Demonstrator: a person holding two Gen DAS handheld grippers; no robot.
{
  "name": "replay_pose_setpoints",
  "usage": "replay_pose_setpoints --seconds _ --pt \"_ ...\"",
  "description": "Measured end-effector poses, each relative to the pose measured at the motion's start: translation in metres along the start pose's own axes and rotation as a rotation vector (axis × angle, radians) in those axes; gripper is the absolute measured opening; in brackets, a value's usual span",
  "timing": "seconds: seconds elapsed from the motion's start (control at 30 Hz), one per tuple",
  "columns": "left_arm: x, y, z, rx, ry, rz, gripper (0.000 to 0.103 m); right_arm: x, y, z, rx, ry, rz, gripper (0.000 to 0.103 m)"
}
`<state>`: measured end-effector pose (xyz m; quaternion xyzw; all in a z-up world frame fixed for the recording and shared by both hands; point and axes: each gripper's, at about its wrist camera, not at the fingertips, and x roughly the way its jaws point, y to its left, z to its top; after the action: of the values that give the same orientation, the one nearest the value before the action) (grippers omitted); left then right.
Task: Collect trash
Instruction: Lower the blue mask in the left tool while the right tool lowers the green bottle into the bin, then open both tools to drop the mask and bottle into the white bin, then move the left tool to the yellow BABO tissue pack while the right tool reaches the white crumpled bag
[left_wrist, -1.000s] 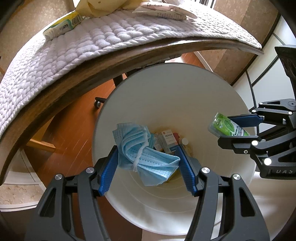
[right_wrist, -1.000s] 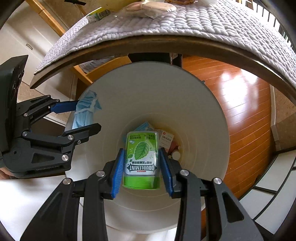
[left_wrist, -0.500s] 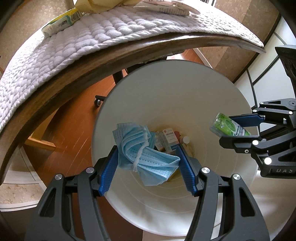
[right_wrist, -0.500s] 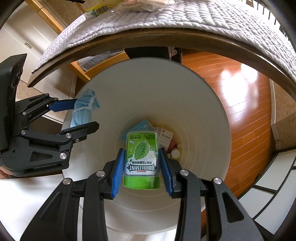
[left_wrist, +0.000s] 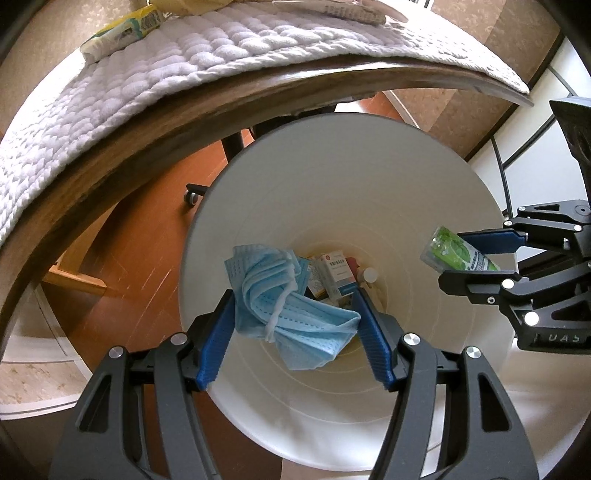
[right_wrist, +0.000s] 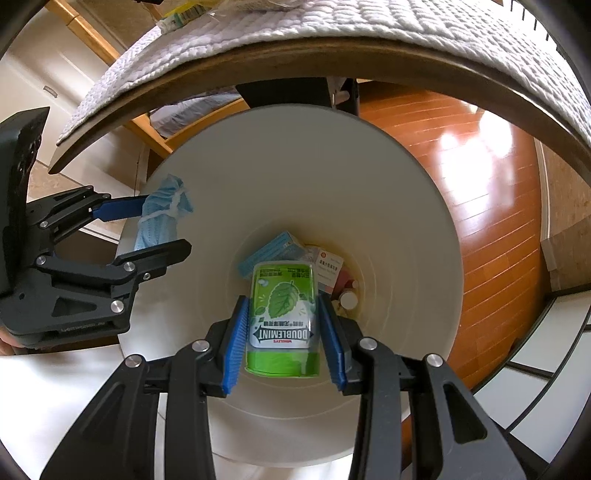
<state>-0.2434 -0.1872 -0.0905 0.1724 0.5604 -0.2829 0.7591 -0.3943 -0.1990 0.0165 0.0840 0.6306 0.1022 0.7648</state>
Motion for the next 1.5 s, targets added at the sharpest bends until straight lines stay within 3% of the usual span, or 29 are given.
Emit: replay_pose_setpoints --seconds 0.17,0.33,0.5,0.6,0.73,0.77,0.87,0.93,1.0,1.1,1.27,1.4,1.5 --pt "0.000 0.003 0.000 0.001 0.006 -0.013 0.070 0.002 -0.004 0.001 0.009 0.003 0.004 0.038" --pt "-0.001 0.002 -0.002 0.010 -0.002 -0.024 0.088 -0.002 -0.004 0.002 0.011 -0.003 0.007 0.042" --pt "-0.011 0.004 -0.005 0.029 -0.024 -0.021 0.096 -0.014 -0.003 0.005 0.025 -0.031 0.002 0.065" --pt "-0.027 0.006 -0.008 0.042 -0.055 -0.027 0.097 -0.034 -0.001 0.008 0.022 -0.081 -0.016 0.072" --pt "-0.074 0.006 -0.005 0.070 -0.171 -0.031 0.097 -0.074 0.013 0.014 -0.054 -0.176 -0.075 0.079" --pt "-0.087 0.006 -0.002 0.070 -0.211 -0.039 0.097 -0.085 0.018 0.016 -0.084 -0.209 -0.099 0.085" --pt "-0.133 0.015 0.009 0.061 -0.378 -0.039 0.102 -0.132 0.032 0.026 -0.175 -0.398 -0.232 0.099" --pt "-0.154 0.020 0.020 0.046 -0.474 0.018 0.102 -0.157 0.033 0.035 -0.168 -0.543 -0.304 0.099" --pt "-0.162 0.028 0.033 0.028 -0.525 0.074 0.102 -0.171 0.022 0.050 -0.102 -0.586 -0.265 0.099" --pt "-0.154 0.043 0.051 0.001 -0.491 0.119 0.102 -0.175 0.000 0.078 -0.004 -0.560 -0.175 0.099" --pt "-0.129 0.070 0.077 -0.047 -0.420 0.157 0.102 -0.164 -0.024 0.103 -0.001 -0.569 -0.217 0.099" --pt "-0.103 0.087 0.091 -0.015 -0.364 0.264 0.102 -0.140 -0.049 0.133 0.054 -0.483 -0.169 0.099" --pt "-0.092 0.100 0.103 -0.010 -0.345 0.262 0.102 -0.128 -0.059 0.148 0.058 -0.456 -0.177 0.099"
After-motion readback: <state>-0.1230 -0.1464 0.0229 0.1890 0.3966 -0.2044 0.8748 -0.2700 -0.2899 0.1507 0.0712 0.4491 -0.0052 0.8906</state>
